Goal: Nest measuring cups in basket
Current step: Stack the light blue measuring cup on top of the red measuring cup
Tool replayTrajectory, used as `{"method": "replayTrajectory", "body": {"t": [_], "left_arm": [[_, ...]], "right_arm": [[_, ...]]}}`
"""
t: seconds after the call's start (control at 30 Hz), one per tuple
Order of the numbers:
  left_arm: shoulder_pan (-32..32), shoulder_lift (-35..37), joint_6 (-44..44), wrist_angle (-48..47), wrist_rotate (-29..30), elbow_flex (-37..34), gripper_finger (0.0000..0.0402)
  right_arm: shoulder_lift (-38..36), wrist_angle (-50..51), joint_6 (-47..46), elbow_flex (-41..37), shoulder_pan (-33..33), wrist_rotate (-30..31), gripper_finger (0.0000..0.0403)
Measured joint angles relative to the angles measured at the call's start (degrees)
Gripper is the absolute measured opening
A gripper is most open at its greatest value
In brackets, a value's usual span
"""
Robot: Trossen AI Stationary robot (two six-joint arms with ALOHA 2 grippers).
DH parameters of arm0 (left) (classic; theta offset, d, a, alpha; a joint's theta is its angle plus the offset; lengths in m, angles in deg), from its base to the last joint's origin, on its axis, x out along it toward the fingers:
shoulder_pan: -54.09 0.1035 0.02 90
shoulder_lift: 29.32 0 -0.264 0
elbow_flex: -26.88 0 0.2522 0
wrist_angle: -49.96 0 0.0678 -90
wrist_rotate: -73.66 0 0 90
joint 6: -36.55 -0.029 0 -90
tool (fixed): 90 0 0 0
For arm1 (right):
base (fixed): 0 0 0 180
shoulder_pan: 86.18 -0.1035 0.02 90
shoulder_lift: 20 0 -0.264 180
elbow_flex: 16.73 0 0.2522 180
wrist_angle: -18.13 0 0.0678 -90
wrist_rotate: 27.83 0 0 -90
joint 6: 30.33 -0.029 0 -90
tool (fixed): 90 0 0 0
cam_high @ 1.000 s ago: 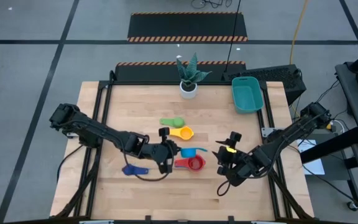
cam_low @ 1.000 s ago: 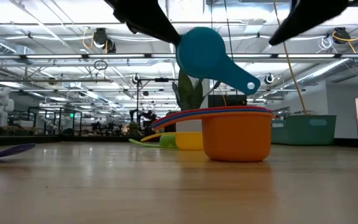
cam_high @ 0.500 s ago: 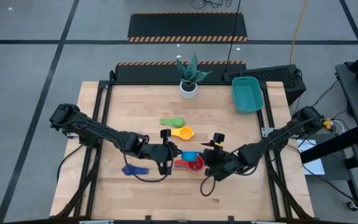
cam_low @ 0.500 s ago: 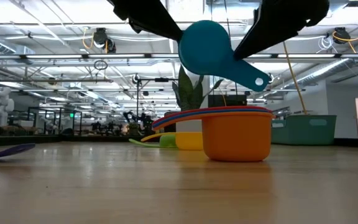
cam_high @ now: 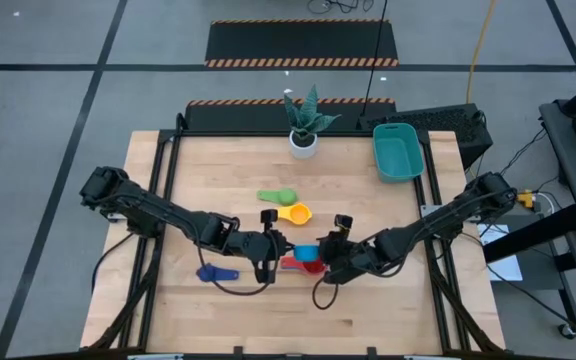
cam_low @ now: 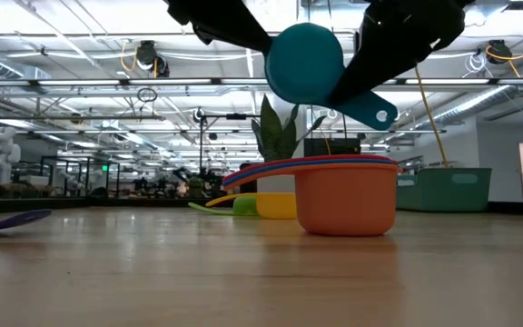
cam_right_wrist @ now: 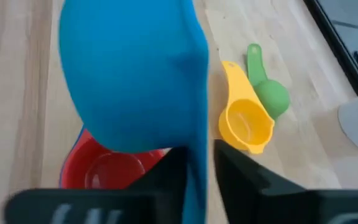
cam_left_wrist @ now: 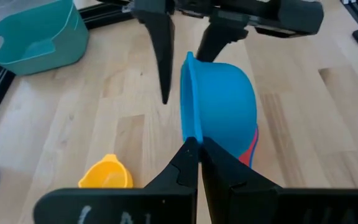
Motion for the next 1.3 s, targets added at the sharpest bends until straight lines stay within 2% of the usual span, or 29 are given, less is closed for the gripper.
{"method": "replayTrajectory", "body": {"t": [0.1,0.2,0.43,0.53,0.7,0.83,1.07,1.3], "left_arm": [[-0.01,0.00,0.22,0.07,-0.07,0.00,0.0008],[-0.09,0.00,0.43,1.07,-0.29,0.00,0.0021],[-1.71,0.00,-0.25,5.19,-0.37,0.02,0.0123],[-2.25,0.00,-0.34,5.45,1.43,0.02,0.0166],[-2.66,0.61,0.06,5.19,4.16,0.02,0.0212],[-3.52,2.94,0.06,4.81,5.06,0.07,0.0226],[-4.78,4.92,0.73,1.30,10.40,0.07,0.0227],[-4.37,4.83,1.61,-0.96,12.49,0.04,0.0228]], "right_arm": [[0.00,-1.47,2.19,0.00,0.00,-1.47,0.0015],[0.00,-1.72,2.50,0.00,0.00,-2.41,0.0009],[0.00,-1.55,2.96,0.00,-0.08,-2.18,0.0003],[-0.07,-1.11,2.98,0.00,-0.08,-2.08,0.0002],[-1.81,2.69,1.41,0.00,-0.93,-1.98,0.0001],[-3.77,5.08,-0.20,-0.02,-2.27,-0.67,0.0001],[-6.05,9.31,-1.91,-0.04,-4.65,1.00,0.0001],[-10.34,6.93,-2.02,0.00,-8.81,4.88,0.0000]]}}
